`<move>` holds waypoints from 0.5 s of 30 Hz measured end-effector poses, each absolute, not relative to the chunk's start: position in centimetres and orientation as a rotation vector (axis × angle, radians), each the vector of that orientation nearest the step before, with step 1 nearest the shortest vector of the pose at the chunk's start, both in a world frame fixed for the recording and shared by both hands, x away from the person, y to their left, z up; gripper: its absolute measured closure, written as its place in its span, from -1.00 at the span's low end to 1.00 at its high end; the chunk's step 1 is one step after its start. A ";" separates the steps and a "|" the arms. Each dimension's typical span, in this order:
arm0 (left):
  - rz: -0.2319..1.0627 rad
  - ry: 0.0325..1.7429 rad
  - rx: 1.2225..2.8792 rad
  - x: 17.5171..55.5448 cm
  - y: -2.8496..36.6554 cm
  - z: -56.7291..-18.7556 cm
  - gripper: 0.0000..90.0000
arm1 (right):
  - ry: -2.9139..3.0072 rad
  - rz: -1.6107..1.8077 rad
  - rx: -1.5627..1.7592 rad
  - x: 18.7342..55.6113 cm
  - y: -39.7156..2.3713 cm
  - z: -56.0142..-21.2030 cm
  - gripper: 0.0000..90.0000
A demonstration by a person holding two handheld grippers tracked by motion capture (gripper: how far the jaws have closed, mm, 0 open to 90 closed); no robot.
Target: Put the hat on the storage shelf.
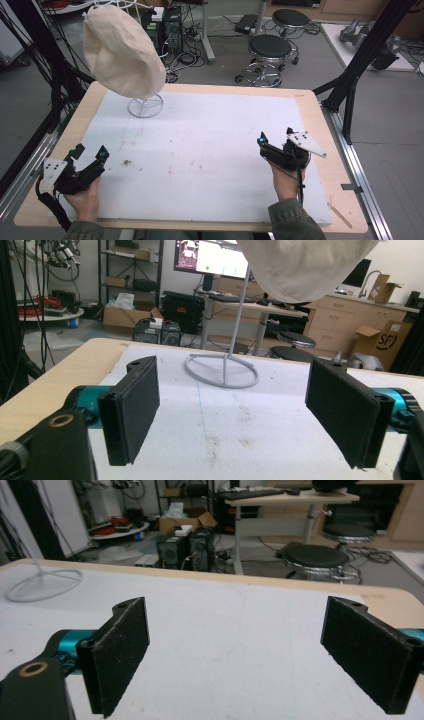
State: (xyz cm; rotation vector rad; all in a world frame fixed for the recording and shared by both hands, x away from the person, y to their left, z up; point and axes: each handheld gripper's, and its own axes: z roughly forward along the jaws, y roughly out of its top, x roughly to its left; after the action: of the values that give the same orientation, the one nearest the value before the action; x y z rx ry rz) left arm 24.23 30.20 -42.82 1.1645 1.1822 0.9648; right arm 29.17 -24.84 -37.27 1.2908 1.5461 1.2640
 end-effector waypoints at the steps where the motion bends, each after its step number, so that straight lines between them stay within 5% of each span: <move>1: 0.966 1.183 1.165 24.2 30.2 -42.8 -0.51 | 1.533 1.264 1.300 29.0 -25.0 -37.5 -0.75; 15: 0.960 1.188 1.162 24.4 30.3 -42.9 -0.51 | 1.507 1.230 1.389 28.0 -26.4 -40.3 -0.77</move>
State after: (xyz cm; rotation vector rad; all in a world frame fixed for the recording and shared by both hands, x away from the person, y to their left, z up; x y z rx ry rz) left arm 24.36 30.28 -42.92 1.1622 1.1879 0.9597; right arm 27.98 -26.40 -40.30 1.3885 1.5067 1.2296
